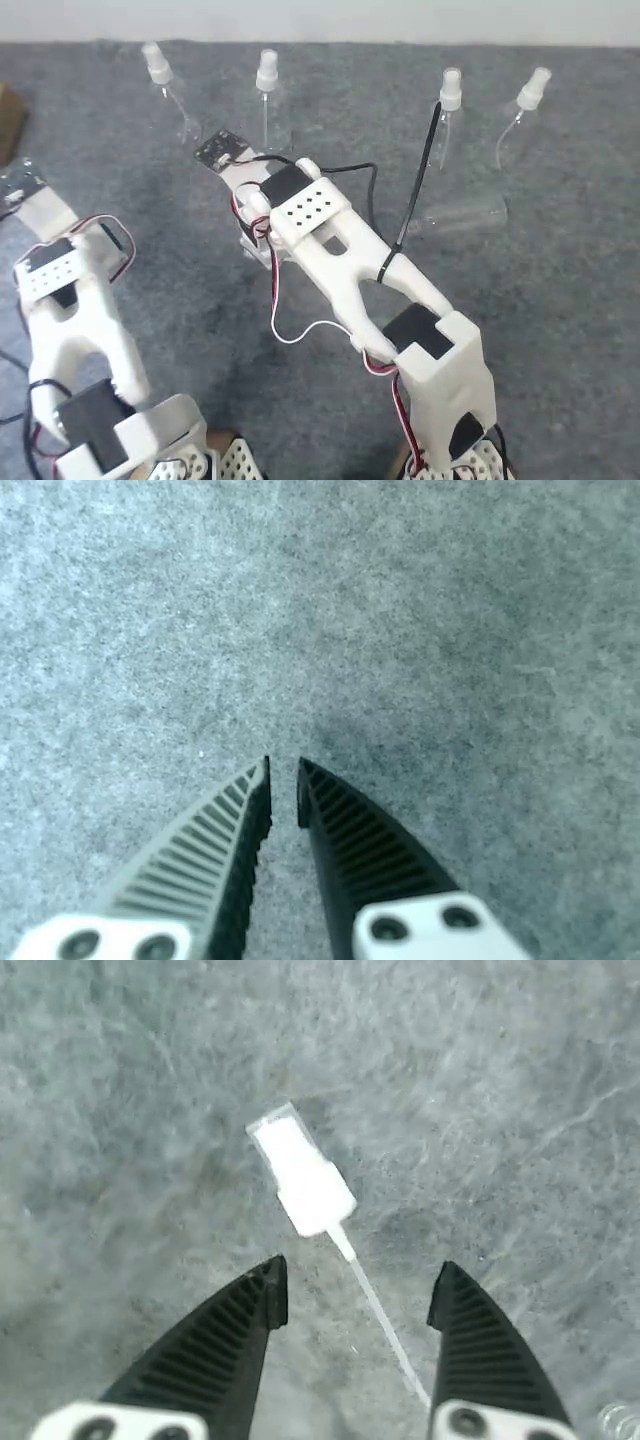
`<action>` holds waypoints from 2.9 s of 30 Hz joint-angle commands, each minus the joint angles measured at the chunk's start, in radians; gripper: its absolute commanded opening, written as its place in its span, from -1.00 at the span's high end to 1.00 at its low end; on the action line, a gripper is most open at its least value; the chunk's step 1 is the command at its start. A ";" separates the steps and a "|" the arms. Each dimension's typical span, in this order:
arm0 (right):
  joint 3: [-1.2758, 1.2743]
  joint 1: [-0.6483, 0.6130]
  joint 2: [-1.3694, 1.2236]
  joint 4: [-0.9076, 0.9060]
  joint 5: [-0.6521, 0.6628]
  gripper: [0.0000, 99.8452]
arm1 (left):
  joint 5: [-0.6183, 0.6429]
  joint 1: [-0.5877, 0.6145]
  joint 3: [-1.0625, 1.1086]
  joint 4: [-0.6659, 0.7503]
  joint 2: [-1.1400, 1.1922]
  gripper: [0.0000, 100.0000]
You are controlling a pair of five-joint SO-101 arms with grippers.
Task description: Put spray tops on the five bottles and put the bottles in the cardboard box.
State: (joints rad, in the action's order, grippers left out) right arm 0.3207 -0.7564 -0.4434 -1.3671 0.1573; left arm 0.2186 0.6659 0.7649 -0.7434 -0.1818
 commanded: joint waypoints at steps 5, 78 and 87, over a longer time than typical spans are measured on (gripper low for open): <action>0.057 -0.051 0.019 -0.016 0.173 0.57 | 0.014 0.002 -0.054 0.018 -0.051 0.91; 0.315 0.070 -0.160 -0.420 -0.077 0.99 | 0.012 -0.005 -0.054 0.018 -0.051 0.91; 0.310 0.087 -0.162 -0.383 -0.153 0.96 | 0.012 -0.005 -0.054 0.018 -0.051 0.91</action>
State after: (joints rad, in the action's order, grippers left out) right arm 0.6245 -0.6874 -0.6951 -1.7476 0.0176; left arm 0.2186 0.6659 0.7649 -0.7434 -0.1818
